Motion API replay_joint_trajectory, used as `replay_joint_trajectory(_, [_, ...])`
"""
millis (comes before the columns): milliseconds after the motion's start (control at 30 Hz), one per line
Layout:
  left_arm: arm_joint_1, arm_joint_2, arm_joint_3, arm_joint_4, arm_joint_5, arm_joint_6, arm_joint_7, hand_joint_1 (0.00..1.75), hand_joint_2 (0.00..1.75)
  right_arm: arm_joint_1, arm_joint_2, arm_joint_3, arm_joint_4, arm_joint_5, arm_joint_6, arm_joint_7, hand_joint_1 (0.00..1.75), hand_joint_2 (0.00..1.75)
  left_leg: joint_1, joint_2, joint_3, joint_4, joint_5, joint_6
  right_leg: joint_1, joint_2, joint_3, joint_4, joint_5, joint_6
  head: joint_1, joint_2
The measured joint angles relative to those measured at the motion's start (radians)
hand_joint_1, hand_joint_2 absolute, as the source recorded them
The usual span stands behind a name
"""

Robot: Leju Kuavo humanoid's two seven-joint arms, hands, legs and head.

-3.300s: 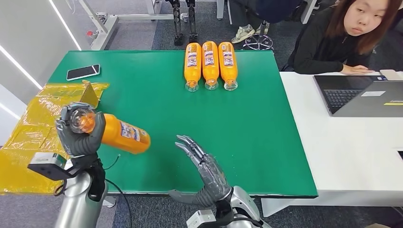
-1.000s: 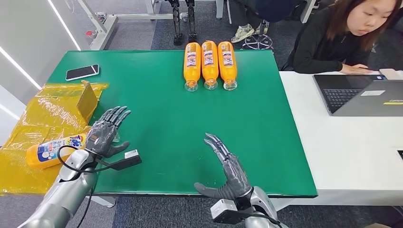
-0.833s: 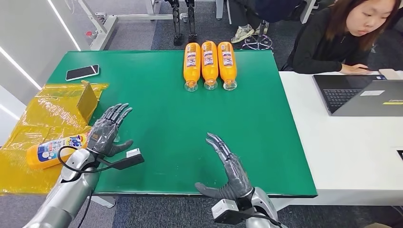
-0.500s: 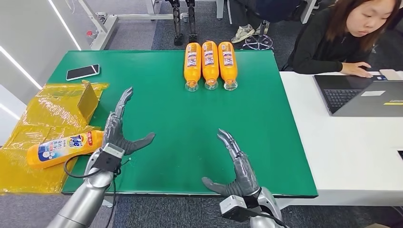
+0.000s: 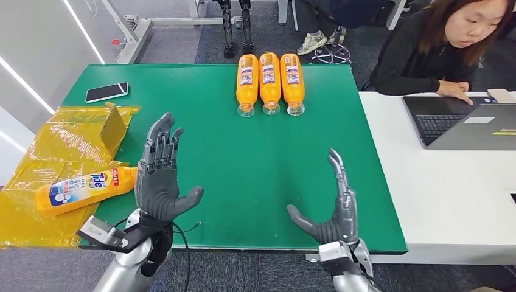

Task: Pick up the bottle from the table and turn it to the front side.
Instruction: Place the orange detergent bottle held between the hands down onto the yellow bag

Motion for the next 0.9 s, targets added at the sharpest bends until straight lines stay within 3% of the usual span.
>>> replay_joint_trajectory(133, [0.047,-0.056,0.035,-0.002,0.016,-0.084,0.000,0.00,1.75,0.083,0.017,-0.034,-0.105,0.042,-0.049,-0.018,0.00,1.75,0.000,0.000,0.000,0.000,-0.001,0.000,0.000,0.000,0.000,0.000,0.000,0.000,0.000,0.000])
replay_joint_trajectory(400, [0.079,-0.123,0.059,-0.001,-0.004,-0.066,0.000,0.00,1.75,0.151,0.102,-0.060,-0.160,0.038,-0.046,-0.020,0.00,1.75,0.000,0.000,0.000,0.000,-0.001,0.000,0.000,0.000,0.000,0.000,-0.001,0.000,0.000,0.000])
replay_joint_trajectory(733, [0.077,-0.153,0.065,0.019,-0.028,-0.027,0.000,0.00,1.75,0.149,0.183,-0.080,-0.105,0.012,-0.013,-0.018,0.00,1.75,0.000,0.000,0.000,0.000,-0.001,0.000,0.000,0.000,0.000,0.000,0.000,0.000,0.000,0.000])
replay_joint_trajectory(900, [0.062,-0.156,0.066,0.042,-0.043,0.002,0.000,0.00,1.75,0.128,0.208,-0.101,-0.081,0.005,0.066,-0.001,0.00,1.75,0.000,0.000,0.000,0.000,-0.001,0.000,0.000,0.000,0.000,0.000,0.000,0.000,0.000,0.000])
